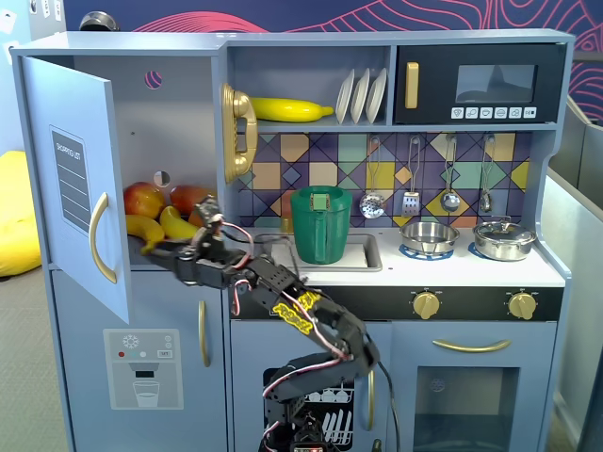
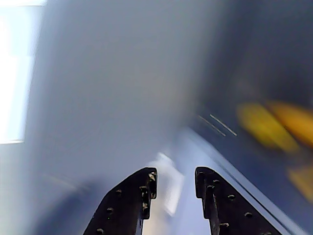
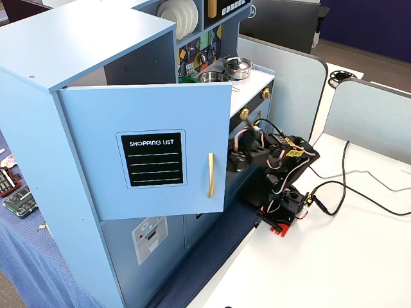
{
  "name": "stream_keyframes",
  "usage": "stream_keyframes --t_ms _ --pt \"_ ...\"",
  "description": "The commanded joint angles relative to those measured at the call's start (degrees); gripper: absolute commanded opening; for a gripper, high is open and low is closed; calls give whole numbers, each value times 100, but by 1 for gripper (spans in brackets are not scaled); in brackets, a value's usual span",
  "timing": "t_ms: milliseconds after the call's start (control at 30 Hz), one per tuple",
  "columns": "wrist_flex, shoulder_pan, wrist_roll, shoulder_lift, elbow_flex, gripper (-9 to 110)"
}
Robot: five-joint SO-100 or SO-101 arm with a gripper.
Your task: Open the left cabinet door
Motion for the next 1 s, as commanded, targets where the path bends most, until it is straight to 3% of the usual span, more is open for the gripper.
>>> stream_keyframes --t_ms 0,167,367,800,967 --pt "650 2004 782 738 932 0" --pt "1960 3973 1318 1318 2232 0" --pt "2962 5317 1714 2118 3735 0" --pt "5159 5546 2962 3076 4491 0" --pt "6117 5599 2101 3129 4491 0"
